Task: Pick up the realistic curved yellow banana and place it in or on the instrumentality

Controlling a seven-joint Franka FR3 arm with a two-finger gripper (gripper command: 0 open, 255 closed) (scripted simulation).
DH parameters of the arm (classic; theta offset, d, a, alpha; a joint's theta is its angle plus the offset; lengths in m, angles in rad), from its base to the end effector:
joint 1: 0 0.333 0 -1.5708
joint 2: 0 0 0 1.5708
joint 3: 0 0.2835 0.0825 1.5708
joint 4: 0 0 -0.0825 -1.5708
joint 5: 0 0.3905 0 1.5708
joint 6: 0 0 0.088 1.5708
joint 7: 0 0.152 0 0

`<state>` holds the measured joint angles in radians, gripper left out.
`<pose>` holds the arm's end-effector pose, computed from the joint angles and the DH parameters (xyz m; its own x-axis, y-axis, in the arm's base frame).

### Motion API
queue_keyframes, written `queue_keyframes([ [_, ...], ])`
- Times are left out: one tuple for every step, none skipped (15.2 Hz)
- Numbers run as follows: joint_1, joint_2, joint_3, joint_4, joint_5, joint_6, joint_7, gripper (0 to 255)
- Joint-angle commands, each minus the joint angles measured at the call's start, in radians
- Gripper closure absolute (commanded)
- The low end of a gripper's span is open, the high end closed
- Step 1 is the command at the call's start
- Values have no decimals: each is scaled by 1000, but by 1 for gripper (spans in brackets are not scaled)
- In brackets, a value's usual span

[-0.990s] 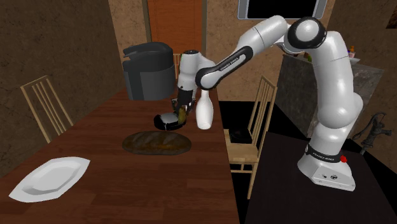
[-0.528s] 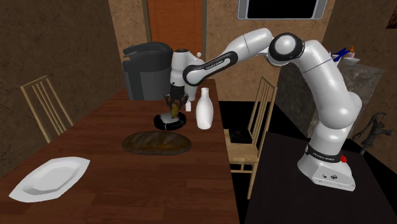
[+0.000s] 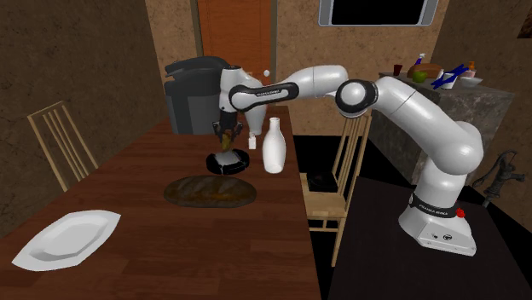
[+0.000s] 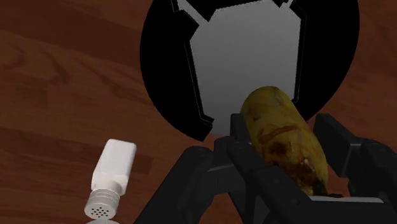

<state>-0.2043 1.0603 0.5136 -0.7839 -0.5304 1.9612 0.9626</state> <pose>0.7993 0.0188 0.2760 0.6904 -0.7019 0.1753 -0.6932 -0.7111 -0.1171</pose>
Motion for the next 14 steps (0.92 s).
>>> queue_keyframes([
  [4,18,-4,10,-3,9,-1,255],
  [1,20,-5,0,-5,20,1,255],
  [-1,23,-6,-9,-6,31,4,255],
  [-2,26,-7,-17,-8,42,6,255],
  [-4,30,-8,-24,-10,52,9,255],
  [-5,34,-9,-31,-12,62,11,255],
  [-6,39,-11,-37,-13,71,13,255],
  [-7,43,-12,-42,-15,81,15,255],
  [-8,48,-14,-46,-17,90,17,255],
  [-8,57,-16,-52,-20,104,20,255],
  [-8,57,-16,-53,-20,104,20,255],
  [-8,57,-16,-52,-20,104,20,255],
  [-8,57,-16,-52,-20,104,20,255],
  [-8,57,-16,-52,-20,104,20,255],
])
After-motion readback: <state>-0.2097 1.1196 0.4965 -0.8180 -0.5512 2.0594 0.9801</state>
